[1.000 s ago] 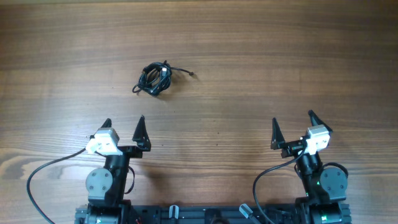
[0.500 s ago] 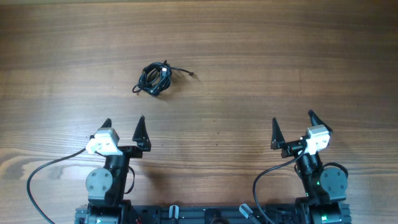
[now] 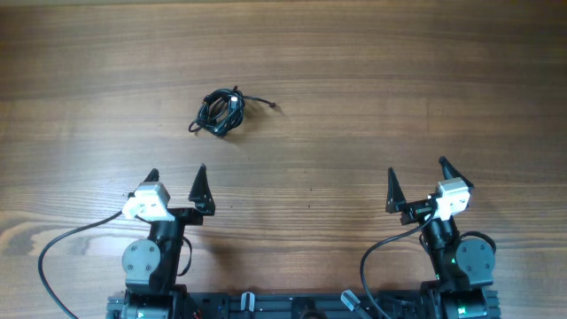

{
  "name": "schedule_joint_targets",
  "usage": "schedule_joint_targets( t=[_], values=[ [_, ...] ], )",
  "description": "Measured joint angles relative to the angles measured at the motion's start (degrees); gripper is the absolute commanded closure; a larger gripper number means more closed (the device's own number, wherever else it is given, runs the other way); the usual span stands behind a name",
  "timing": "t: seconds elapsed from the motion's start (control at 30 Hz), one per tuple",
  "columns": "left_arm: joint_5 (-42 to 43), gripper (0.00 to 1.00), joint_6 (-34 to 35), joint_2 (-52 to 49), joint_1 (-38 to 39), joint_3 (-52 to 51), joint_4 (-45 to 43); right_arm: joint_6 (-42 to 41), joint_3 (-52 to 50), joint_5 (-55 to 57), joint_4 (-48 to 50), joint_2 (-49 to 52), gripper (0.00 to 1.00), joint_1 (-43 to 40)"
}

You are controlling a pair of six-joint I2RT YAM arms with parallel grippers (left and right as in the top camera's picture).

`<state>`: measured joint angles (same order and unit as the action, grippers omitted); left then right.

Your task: Untangle cables

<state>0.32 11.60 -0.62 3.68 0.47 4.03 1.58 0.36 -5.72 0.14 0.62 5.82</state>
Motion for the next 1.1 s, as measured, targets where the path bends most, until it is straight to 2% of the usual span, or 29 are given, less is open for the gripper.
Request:
schedule_joint_targets(
  t=[0.93, 1.1],
  values=[
    [0.48, 0.00, 0.02, 0.00, 0.00, 0.00, -0.74, 0.00, 0.00, 0.00, -0.02, 0.00, 0.00, 0.00],
    [6.56, 0.00, 0.04, 0.00, 0.00, 0.20, -2.14, 0.00, 0.00, 0.00, -0.02, 0.00, 0.00, 0.00]
  ],
)
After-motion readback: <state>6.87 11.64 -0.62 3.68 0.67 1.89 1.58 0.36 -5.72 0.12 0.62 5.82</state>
